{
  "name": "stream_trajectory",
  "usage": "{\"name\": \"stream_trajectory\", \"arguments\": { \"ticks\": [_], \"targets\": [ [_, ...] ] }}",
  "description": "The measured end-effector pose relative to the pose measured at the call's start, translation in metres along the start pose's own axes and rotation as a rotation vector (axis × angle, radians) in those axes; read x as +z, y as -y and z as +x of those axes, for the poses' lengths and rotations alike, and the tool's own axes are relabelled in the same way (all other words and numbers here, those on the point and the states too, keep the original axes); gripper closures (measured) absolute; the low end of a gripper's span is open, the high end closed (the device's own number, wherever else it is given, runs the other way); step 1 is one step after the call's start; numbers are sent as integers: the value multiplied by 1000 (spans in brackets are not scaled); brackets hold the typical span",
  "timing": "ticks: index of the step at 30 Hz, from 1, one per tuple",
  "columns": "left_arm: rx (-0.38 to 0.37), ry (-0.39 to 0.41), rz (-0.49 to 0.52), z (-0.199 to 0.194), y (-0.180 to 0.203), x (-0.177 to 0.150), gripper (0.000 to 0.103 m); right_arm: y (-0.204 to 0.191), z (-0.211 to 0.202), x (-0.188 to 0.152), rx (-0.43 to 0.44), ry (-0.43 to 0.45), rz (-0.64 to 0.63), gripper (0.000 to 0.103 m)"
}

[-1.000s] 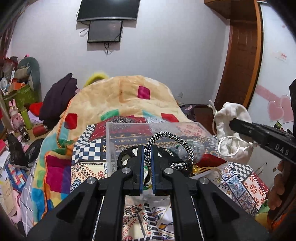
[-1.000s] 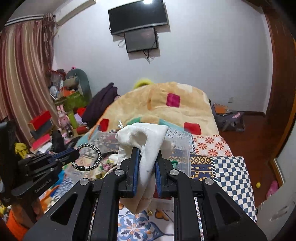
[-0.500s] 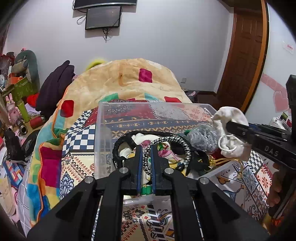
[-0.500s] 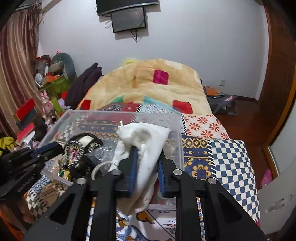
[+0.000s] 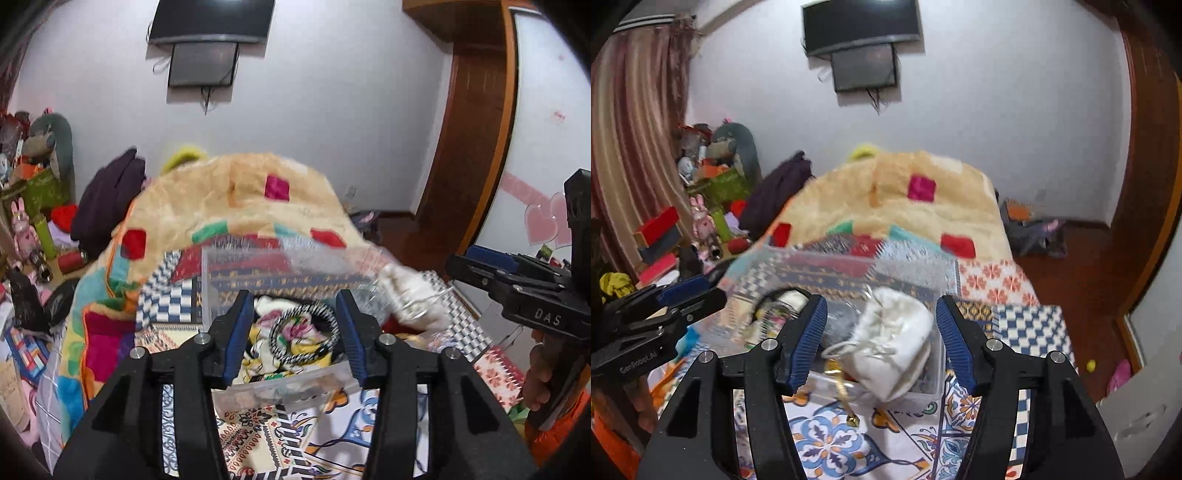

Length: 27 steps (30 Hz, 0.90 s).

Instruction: Organize soft objects

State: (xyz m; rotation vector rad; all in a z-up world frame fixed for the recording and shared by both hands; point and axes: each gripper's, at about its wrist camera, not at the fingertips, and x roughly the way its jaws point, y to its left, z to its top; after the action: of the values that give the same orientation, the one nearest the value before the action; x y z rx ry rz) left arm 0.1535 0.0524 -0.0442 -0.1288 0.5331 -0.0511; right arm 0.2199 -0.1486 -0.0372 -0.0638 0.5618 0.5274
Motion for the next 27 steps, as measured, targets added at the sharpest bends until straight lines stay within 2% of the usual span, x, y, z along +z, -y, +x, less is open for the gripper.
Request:
{"name": "stream_trajectory", "arguments": {
  "ticks": [6,11,15,17,19,21,27],
  "targets": [
    [-7,134,39,-51,15,16,43,-17,-53,10,29,134,-41,39],
    [-25,224,56,-88,25,23,32,-26,-91,12,55,238,-42,23],
    [-38,265,71,-107,30,24,26,-32,-104,10,55,276,-53,18],
    [-41,280,76,-114,32,22,19,-34,-110,5,50,290,-52,15],
    [-40,297,76,-120,35,20,8,-36,-112,2,49,297,-55,8],
    [-33,313,78,-126,37,18,5,-37,-114,0,45,307,-54,1],
    [-23,326,87,-135,40,13,2,-36,-117,-4,49,324,-48,0]
  ]
}}
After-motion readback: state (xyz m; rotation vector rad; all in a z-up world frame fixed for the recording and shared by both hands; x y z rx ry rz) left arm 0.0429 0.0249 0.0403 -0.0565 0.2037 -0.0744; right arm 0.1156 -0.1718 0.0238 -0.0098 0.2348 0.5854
